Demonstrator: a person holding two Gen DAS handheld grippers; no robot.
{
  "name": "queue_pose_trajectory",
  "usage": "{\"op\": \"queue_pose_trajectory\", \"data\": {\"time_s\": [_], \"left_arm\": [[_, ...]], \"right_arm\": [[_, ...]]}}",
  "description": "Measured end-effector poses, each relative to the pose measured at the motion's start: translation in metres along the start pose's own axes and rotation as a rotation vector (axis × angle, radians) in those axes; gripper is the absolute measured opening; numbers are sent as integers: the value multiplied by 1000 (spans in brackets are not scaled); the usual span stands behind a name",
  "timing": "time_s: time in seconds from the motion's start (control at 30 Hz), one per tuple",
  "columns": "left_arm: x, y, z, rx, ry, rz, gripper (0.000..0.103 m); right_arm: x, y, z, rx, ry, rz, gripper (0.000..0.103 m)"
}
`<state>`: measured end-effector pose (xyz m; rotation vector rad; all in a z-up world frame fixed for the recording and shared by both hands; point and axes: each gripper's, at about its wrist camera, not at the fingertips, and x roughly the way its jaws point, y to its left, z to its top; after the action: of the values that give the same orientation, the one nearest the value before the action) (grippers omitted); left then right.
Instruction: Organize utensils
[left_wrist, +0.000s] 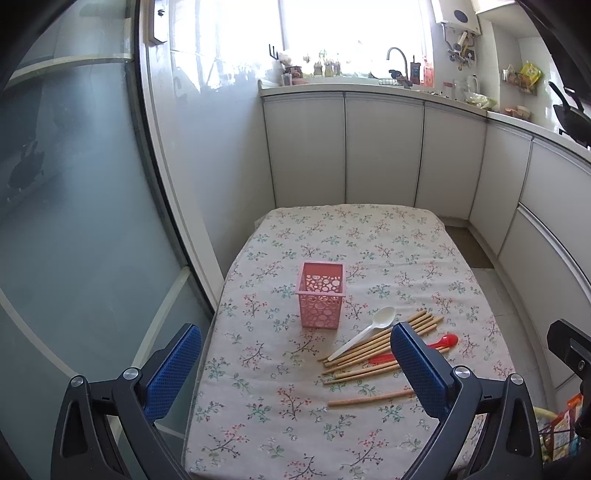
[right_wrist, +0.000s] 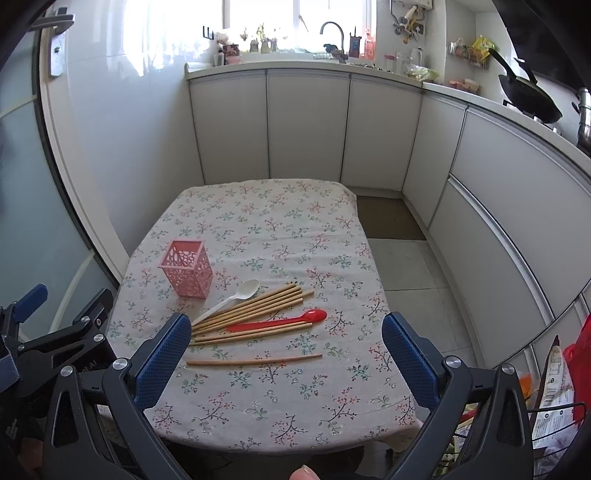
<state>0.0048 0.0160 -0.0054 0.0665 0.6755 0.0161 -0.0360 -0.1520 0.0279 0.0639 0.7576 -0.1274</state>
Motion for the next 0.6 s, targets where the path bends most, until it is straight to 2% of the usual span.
{"op": "queue_pose_trajectory", "data": {"time_s": [0.6], "left_arm": [[5, -24, -4, 53, 37, -47, 103]], "right_arm": [[6, -13, 0, 13, 3, -36, 103]]}}
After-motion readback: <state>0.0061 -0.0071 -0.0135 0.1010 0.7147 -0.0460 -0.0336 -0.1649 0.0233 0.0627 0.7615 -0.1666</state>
